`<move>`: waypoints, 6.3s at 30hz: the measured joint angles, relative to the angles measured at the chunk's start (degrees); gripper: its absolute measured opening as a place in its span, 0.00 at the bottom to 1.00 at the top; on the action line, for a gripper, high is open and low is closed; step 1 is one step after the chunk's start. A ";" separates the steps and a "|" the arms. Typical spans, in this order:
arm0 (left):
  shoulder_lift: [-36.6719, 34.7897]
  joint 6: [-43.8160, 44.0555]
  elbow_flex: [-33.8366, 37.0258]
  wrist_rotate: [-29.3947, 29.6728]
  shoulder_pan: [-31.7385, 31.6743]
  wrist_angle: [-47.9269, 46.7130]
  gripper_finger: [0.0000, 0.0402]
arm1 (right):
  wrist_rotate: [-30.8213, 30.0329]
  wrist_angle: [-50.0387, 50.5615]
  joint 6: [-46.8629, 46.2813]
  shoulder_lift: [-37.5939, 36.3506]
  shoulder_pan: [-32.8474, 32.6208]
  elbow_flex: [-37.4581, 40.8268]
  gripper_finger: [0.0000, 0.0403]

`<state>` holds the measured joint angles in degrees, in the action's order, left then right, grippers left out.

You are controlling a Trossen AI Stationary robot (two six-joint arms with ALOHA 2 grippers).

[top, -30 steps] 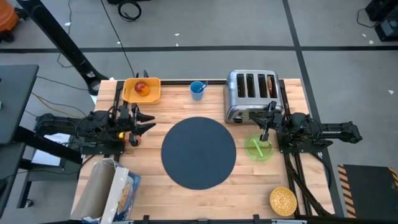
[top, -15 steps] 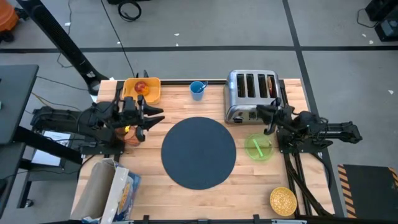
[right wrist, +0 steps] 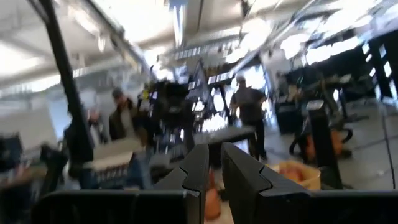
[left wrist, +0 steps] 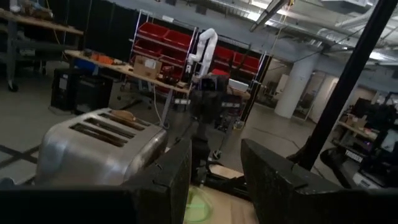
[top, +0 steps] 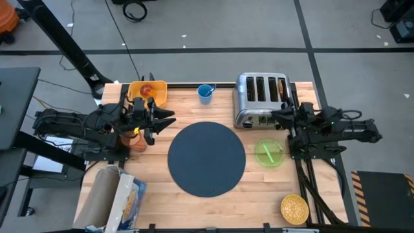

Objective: Arrange a breakfast setting
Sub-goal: Put the yellow bowl on the dark blue table mat

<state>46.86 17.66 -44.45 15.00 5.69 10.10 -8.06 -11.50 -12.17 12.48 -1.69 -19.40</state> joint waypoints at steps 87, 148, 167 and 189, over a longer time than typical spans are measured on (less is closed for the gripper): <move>-0.10 -0.25 0.04 -6.30 0.07 -14.62 0.36 | 20.31 64.71 -118.72 97.12 -54.82 -53.03 0.35; -0.10 -0.78 0.04 -6.29 0.07 -14.66 0.36 | 10.37 73.18 -45.04 96.95 -36.62 -60.94 0.05; -0.10 -0.25 0.04 -6.29 0.05 -14.63 0.36 | 6.02 66.82 13.03 96.95 -22.47 -60.94 0.05; -0.10 2.70 0.04 -6.27 0.04 -14.17 0.36 | 1.32 56.08 63.91 97.03 -13.20 -60.92 0.05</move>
<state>46.76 20.36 -44.40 8.73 5.74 -4.07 -6.74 44.58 51.75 109.51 -14.89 -80.32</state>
